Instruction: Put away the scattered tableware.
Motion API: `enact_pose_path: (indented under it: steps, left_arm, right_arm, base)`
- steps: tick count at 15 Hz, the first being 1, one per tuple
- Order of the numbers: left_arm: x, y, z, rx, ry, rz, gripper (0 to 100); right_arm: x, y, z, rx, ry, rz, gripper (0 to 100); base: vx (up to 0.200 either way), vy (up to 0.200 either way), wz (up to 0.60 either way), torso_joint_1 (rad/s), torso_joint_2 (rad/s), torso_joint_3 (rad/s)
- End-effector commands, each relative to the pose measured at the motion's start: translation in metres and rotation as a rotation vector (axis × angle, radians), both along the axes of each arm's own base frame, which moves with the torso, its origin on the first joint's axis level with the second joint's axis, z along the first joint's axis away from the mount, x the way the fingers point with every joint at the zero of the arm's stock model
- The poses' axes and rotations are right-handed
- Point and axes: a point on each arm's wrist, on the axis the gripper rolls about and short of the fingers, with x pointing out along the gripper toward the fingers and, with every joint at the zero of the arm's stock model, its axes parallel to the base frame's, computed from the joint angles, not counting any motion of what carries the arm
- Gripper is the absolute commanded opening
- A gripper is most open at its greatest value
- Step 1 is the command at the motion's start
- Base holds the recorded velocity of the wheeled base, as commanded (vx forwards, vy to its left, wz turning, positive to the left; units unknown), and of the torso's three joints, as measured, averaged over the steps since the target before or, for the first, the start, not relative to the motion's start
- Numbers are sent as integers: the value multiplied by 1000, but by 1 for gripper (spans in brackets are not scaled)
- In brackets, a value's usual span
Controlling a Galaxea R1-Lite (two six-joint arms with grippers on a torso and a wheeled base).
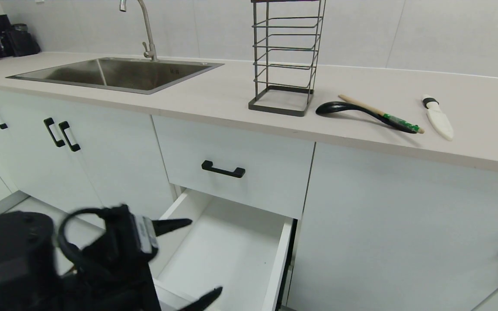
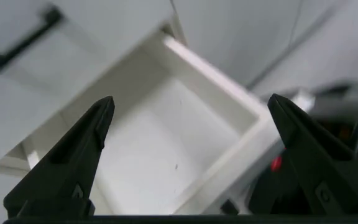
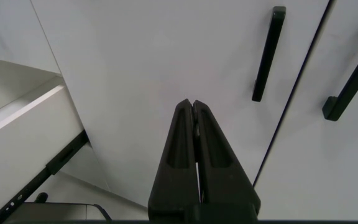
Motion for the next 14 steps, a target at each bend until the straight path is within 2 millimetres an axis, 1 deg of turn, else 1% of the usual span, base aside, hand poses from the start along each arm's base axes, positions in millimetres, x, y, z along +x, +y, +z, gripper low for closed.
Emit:
enact_pose_path:
  steps: [1,2,4,5,6,7,10,14]
  left_arm:
    - [-14,46,62,-353,-92,210,100]
    - [-26,69,67,-462,-60,283,100]
    - [-48,88,61,-489,-92,336,100]
    - [-64,97,55,-501,-136,373,100]
    - [-73,100,54,-507,-164,377,100]
    - [-87,105,54,-516,-215,387,100]
    - [-106,112,53,-519,-285,479,100]
    - [-115,115,45,-513,-314,532,100]
  right_arm:
    - [0,0,0,0,1,1,0]
    - [0,0,0,0,3,1,0]
    - [0,0,0,0,3,1,0]
    - [0,0,0,0,1,1,0]
    - [0,0,0,0,1,1,0]
    - [0,0,0,0,3,1,0]
    - [0,0,0,0,1,1,0]
    - [0,0,0,0,3,1,0]
  base:
    - [0,0,0,0,0,0]
    - [0,0,0,0,0,0]
    - [0,0,0,0,0,0]
    - [0,0,0,0,0,0]
    - [0,0,0,0,0,0]
    - [0,0,0,0,0,0]
    - [0,0,0,0,0,0]
    - [0,0,0,0,0,0]
